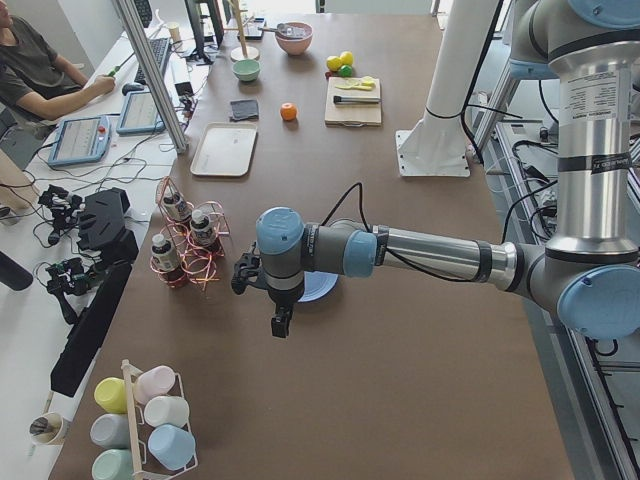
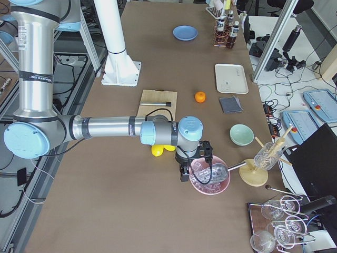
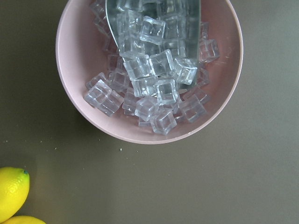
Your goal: Pick orange to plate
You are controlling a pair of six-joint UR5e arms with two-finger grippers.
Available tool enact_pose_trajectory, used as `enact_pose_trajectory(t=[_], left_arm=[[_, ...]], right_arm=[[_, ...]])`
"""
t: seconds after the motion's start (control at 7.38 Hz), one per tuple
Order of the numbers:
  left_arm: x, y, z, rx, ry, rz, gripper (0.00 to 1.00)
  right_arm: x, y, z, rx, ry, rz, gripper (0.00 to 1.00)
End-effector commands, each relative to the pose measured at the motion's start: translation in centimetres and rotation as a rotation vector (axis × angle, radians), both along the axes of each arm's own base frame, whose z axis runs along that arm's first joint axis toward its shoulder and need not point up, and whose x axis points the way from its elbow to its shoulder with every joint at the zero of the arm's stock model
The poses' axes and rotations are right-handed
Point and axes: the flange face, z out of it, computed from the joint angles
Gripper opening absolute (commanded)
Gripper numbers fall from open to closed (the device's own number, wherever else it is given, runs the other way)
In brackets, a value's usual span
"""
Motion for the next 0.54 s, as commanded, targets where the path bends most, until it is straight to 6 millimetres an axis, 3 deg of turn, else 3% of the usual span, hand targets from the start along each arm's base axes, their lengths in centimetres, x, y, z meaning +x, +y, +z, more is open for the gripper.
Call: enact_pose_trajectory(t=[0.0, 0.41], left_arm=[[0.05, 0.04, -0.26, 0.003, 0.006, -0.001, 0.98], [0.19, -0.16, -0.58, 0.006, 0.004, 0.001, 0.98]], right_arm=[[-0.06, -0.02, 0.03, 0.0, 0.001, -0.002, 1.0], [-0.04, -0.02, 0.04, 0.001, 0.002, -0.002, 1.0]])
